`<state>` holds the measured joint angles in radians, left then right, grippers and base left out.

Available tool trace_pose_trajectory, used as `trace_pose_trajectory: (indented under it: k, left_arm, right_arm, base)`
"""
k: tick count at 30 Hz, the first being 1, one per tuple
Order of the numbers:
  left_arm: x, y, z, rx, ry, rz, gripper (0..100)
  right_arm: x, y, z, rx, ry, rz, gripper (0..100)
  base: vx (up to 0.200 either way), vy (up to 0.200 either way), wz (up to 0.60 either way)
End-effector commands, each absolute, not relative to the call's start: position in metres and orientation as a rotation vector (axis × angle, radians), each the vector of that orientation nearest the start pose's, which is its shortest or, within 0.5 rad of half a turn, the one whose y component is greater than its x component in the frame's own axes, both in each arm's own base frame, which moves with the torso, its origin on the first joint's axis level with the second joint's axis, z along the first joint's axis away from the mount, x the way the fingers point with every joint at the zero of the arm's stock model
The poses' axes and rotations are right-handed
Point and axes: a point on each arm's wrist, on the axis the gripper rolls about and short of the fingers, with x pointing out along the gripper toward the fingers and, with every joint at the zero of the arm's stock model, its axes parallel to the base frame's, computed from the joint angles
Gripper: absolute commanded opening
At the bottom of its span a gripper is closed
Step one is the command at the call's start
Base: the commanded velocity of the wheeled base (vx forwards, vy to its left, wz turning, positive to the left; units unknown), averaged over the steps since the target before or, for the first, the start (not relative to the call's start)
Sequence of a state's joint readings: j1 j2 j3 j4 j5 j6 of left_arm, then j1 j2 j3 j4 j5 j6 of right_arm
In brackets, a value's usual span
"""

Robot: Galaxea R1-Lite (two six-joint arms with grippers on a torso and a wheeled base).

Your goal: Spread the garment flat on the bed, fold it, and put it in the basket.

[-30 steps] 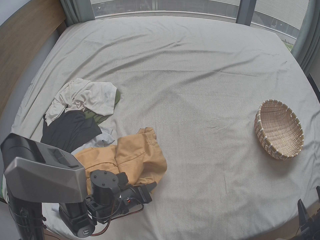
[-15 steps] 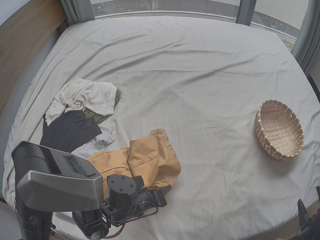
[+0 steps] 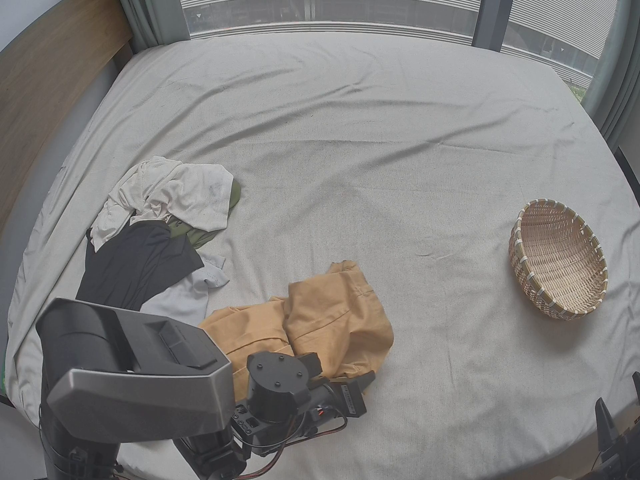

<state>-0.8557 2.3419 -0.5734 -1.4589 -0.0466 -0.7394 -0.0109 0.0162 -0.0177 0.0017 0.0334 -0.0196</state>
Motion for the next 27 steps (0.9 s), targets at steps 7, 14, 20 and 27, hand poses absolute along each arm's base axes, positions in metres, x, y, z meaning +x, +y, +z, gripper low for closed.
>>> trace_pose_trajectory:
  k: [7,14,20,27]
  left_arm:
    - [0.207,-0.285,-0.009,-0.548,0.632,-0.824,0]
    - [0.203,-0.289,-0.016,-0.543,0.640,-0.840,0]
    - [0.202,-0.290,-0.015,-0.546,0.636,-0.845,0]
    - [0.200,-0.291,-0.015,-0.543,0.637,-0.852,0]
  right_arm:
    - [-0.023,0.001,0.075,-0.020,0.003,0.023,100]
    - [-0.023,0.001,0.076,-0.020,0.001,0.023,100]
    - [-0.023,0.001,0.076,-0.020,0.001,0.023,100]
    - [-0.023,0.001,0.076,-0.020,0.001,0.023,100]
  base:
    - [0.000,0.000,0.00]
    - [0.000,0.000,0.00]
    - [0.000,0.000,0.00]
    - [0.000,0.000,0.00]
